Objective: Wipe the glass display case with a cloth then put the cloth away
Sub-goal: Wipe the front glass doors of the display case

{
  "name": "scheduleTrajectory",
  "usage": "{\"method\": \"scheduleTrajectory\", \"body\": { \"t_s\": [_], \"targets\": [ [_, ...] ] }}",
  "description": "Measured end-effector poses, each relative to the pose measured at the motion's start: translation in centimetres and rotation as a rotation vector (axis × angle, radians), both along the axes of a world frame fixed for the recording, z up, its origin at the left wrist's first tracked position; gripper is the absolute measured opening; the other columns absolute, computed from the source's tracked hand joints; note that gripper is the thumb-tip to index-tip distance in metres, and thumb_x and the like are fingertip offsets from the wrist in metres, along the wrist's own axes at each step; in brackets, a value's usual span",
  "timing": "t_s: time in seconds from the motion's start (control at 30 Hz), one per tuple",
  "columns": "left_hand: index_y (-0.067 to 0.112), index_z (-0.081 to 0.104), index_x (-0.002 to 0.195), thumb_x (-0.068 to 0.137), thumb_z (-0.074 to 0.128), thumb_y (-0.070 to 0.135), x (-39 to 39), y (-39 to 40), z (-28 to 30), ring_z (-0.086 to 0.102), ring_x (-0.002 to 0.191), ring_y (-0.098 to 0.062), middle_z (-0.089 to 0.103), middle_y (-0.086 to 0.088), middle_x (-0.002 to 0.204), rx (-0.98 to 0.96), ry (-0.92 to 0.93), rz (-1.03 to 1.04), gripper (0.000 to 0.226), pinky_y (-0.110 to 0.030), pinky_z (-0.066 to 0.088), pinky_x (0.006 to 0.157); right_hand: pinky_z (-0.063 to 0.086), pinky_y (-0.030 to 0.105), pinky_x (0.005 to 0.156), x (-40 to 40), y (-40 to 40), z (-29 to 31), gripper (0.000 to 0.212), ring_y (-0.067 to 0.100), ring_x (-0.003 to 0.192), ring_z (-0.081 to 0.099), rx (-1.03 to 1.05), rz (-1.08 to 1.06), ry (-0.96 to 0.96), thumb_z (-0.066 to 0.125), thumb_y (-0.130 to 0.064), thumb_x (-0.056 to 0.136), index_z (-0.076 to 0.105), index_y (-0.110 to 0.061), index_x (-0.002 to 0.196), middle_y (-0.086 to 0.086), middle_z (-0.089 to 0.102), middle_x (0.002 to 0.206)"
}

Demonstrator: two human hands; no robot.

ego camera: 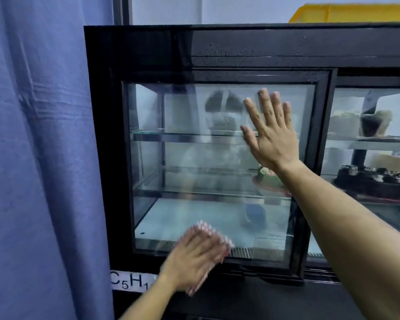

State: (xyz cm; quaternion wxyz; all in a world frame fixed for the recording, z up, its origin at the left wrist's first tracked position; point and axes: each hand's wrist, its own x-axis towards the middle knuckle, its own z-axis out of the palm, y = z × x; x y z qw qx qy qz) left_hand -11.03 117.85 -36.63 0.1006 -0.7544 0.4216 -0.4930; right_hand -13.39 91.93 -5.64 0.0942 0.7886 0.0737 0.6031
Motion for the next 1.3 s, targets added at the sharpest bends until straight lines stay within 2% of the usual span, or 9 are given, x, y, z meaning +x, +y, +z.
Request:
{"method": "scheduleTrajectory", "body": {
  "t_s": [0.1,0.2,0.37,0.47,0.63,0.8,0.97,1.17,1.3],
  "targets": [
    [0.039,0.041,0.159,0.106,0.043,0.047,0.6,1.3,0.6,0.017,0.16,-0.019,0.036,0.008,0.167,0.069,0.014,0.002,0.054,-0.043,0.003,0.131,-0.007,0.044,0.13,0.1,-0.1,-0.1,0.064,0.031,0.162,0.001,-0.01,0.001,-0.03,0.032,-0.052,0.112,0.012,-0.028,0.168,0.008,0.004,0.176],
    [0.033,0.036,0.162,0.106,0.045,0.046,1.9,1.3,9.7,0.022,0.159,-0.026,0.028,0.001,0.171,0.109,-0.07,-0.055,0.058,-0.048,0.001,0.131,-0.001,0.047,0.131,0.1,-0.1,-0.2,0.064,0.032,0.162,0.005,-0.013,-0.004,-0.047,0.032,-0.051,0.112,0.014,-0.026,0.168,0.01,0.007,0.175],
    [0.021,0.031,0.164,0.105,0.042,0.039,3.0,0.0,29.2,0.017,0.159,-0.039,0.016,-0.011,0.172,-0.351,-0.177,-0.02,0.062,-0.055,0.005,0.13,0.0,0.047,0.13,0.6,-0.2,-0.3,0.065,0.033,0.161,0.008,-0.023,0.018,-0.086,0.035,-0.051,0.111,0.016,-0.026,0.168,0.011,0.01,0.175],
    [0.024,0.028,0.165,0.103,0.039,0.037,3.1,0.4,34.9,0.014,0.16,-0.036,0.02,-0.011,0.173,-0.54,-0.148,0.045,0.064,-0.051,0.005,0.131,0.002,0.048,0.131,0.7,-0.2,-0.3,0.065,0.033,0.161,0.009,-0.013,0.019,-0.109,0.037,-0.049,0.11,0.017,-0.026,0.168,0.011,0.011,0.175],
    [0.024,0.018,0.167,0.103,0.034,0.039,1.6,-3.7,34.8,0.006,0.161,-0.035,0.012,-0.008,0.174,-0.958,-0.045,0.143,0.067,-0.053,0.004,0.13,0.0,0.048,0.131,0.8,-0.3,-0.4,0.064,0.032,0.161,0.008,-0.018,0.017,-0.111,0.036,-0.048,0.111,0.017,-0.026,0.168,0.011,0.01,0.175],
    [0.027,0.019,0.166,0.105,0.032,0.041,2.5,-2.1,34.6,0.007,0.161,-0.032,0.01,-0.006,0.174,-0.545,-0.119,0.046,0.064,-0.049,-0.002,0.13,0.004,0.049,0.131,0.8,-0.6,-0.3,0.062,0.033,0.161,0.01,-0.037,0.032,-0.117,0.035,-0.044,0.112,0.019,-0.024,0.167,0.012,0.012,0.174],
    [0.021,0.017,0.167,0.106,0.026,0.043,3.7,1.9,36.8,0.006,0.16,-0.039,0.011,-0.012,0.174,-1.159,-0.026,0.227,0.066,-0.056,0.003,0.129,0.004,0.05,0.131,1.0,-0.3,-0.4,0.061,0.033,0.161,0.01,-0.028,0.034,-0.136,0.033,-0.044,0.111,0.019,-0.024,0.167,0.013,0.013,0.174],
    [0.025,0.021,0.166,0.106,0.036,0.038,2.5,-3.7,33.5,0.008,0.161,-0.034,0.015,-0.01,0.174,-0.502,-0.142,0.002,0.063,-0.05,0.002,0.131,0.005,0.048,0.131,0.6,-0.8,-0.4,0.06,0.032,0.161,0.011,-0.048,0.1,-0.136,0.037,-0.037,0.11,0.023,-0.021,0.166,0.012,0.016,0.174],
    [0.024,0.024,0.166,0.105,0.037,0.04,1.6,-4.3,29.2,0.006,0.161,-0.034,0.012,-0.009,0.174,-0.673,-0.106,0.045,0.064,-0.052,0.004,0.13,0.002,0.045,0.132,0.2,-1.1,-0.4,0.059,0.032,0.161,0.01,-0.045,0.117,-0.099,0.037,-0.033,0.111,0.022,-0.019,0.167,0.012,0.015,0.174]
  ]
}}
